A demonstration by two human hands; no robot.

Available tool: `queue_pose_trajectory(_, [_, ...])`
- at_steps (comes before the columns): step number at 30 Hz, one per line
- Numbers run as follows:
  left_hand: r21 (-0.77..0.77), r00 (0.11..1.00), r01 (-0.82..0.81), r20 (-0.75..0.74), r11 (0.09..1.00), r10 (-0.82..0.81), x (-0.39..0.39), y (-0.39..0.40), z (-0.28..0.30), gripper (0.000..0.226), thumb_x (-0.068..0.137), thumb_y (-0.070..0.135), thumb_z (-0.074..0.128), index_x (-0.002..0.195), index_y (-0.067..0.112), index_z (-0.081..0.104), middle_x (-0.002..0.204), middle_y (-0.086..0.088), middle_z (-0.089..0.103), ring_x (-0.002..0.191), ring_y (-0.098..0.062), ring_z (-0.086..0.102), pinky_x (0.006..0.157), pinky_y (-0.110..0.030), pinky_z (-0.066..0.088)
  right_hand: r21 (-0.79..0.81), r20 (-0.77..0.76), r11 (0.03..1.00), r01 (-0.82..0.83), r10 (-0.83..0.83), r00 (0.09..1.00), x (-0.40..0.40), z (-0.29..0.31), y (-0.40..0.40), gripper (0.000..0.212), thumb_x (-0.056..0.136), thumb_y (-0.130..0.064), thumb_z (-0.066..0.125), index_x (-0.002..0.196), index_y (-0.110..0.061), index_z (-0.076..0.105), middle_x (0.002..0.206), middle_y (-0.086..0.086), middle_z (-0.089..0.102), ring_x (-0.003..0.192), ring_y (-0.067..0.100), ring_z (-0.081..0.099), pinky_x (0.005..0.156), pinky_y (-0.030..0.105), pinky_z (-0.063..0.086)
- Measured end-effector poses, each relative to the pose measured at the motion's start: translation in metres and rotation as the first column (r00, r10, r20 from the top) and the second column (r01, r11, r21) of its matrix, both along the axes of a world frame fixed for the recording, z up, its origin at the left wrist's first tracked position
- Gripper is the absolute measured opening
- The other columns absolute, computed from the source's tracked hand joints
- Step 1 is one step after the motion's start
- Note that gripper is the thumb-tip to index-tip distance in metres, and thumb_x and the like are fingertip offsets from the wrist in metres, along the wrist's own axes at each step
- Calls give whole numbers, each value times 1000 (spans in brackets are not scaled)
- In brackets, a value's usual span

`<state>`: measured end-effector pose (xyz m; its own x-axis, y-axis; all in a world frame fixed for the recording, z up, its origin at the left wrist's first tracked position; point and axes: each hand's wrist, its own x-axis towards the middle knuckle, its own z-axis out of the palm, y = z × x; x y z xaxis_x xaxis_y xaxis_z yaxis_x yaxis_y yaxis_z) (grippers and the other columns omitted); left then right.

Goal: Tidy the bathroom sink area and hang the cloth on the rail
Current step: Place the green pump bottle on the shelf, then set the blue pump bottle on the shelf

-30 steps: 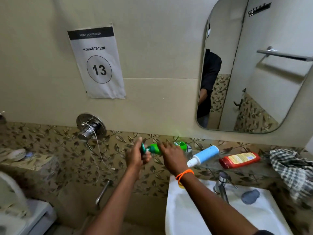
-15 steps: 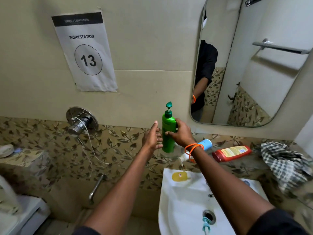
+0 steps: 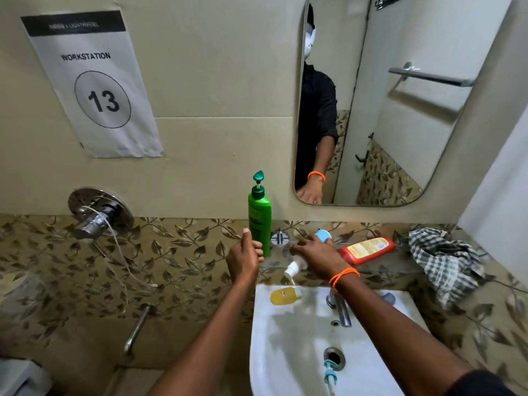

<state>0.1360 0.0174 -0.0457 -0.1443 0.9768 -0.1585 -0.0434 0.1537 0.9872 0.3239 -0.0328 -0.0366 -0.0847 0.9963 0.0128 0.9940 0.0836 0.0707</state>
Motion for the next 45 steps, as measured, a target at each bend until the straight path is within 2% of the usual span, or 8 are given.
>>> queue_pose_trajectory(3, [-10,998,57,33,998,-57,17,-8,-6,64,103,55,46,66,9,69,56,-6,63,48,-22,55,51,-26,42,216,-367,975,58,26,930,7,4,-1,48,84,-24,73,130,-27,57,129,4,64,122,30,59,94,45,50])
queue_pose_trajectory(7, [-83,965,252,91,964,-245,35,-19,-5,60,101,60,46,93,7,72,73,-6,64,54,-19,54,50,-24,41,279,-847,844,459,-8,531,17,19,-4,47,80,-28,83,120,-18,62,112,6,75,99,22,67,84,36,55])
queue_pose_trajectory(17, [13,945,278,-183,960,-271,75,-32,-7,62,92,78,31,85,29,69,108,-10,74,96,-32,70,92,-55,58,145,-807,917,373,-109,580,34,22,-8,92,60,-34,96,138,-18,51,135,7,65,122,26,62,98,36,52])
queue_pose_trajectory(22, [113,937,235,-289,965,-195,91,-46,-11,59,99,66,33,73,24,66,89,-11,77,84,-34,73,83,-53,61,-85,-187,928,364,-374,909,88,22,-38,101,63,-28,90,149,-31,37,155,5,42,145,34,36,111,56,37])
queue_pose_trajectory(30, [4,900,400,-193,917,-391,146,-76,-17,48,100,52,51,75,16,72,76,-9,76,76,-34,72,81,-53,60,34,29,967,251,-252,967,105,-4,-67,44,95,-22,57,137,-33,54,141,1,60,133,31,48,107,55,36])
queue_pose_trajectory(33, [38,897,371,-273,928,-347,157,-77,-15,46,101,53,46,92,17,72,95,-15,74,95,-36,70,83,-45,55,173,-207,954,244,-207,956,110,1,-73,39,93,-20,62,130,-31,60,125,4,70,121,29,59,99,47,47])
queue_pose_trajectory(37, [91,875,455,-227,886,-427,174,-70,0,51,102,57,42,120,19,71,124,-12,73,115,-32,66,100,-48,53,332,-788,758,562,-105,607,122,19,-71,42,85,-13,74,126,-18,67,114,10,77,105,27,71,84,30,52])
queue_pose_trajectory(45, [65,722,687,-164,723,-672,205,-58,21,55,102,60,38,142,28,59,148,-7,59,130,-24,57,113,-56,45,147,-915,777,612,-128,383,150,29,-60,54,79,-8,82,129,-13,63,106,0,71,99,13,66,85,24,51])
